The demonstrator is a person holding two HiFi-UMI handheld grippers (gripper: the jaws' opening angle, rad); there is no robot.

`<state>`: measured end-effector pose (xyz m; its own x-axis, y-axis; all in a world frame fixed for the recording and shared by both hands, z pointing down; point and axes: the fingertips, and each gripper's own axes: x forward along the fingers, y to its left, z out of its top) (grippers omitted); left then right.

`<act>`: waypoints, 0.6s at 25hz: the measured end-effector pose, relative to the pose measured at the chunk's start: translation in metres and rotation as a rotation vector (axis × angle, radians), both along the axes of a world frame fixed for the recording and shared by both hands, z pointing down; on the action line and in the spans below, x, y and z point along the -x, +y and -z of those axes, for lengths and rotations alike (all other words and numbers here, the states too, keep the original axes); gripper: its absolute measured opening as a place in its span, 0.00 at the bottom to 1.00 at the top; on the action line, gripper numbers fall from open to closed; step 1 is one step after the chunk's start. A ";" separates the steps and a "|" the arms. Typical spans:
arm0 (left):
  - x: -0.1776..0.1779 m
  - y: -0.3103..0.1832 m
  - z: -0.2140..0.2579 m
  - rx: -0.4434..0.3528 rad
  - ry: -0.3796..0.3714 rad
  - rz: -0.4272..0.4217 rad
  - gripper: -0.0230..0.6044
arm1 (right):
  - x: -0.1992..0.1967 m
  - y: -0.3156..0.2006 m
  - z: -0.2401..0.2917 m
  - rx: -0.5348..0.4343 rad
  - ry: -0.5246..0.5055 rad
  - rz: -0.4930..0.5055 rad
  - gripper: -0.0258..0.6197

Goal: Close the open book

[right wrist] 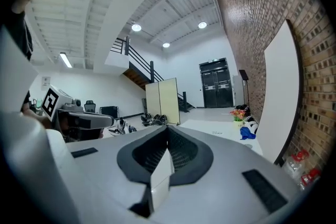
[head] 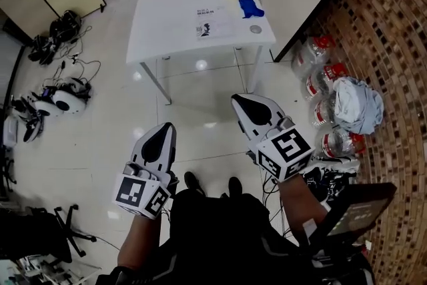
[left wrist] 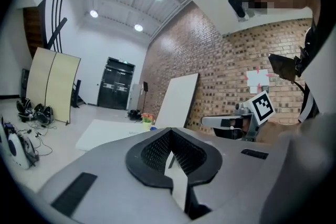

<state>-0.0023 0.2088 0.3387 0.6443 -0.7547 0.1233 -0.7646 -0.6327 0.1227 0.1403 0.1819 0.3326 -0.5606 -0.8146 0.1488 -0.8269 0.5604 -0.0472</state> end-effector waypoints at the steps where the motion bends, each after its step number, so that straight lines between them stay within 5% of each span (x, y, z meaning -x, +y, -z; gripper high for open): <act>1: 0.002 0.016 0.001 -0.001 -0.010 -0.001 0.03 | 0.003 0.014 0.001 -0.001 0.000 0.005 0.04; 15: 0.089 0.196 -0.009 0.005 0.022 -0.108 0.03 | 0.084 0.197 0.009 0.012 -0.041 -0.076 0.04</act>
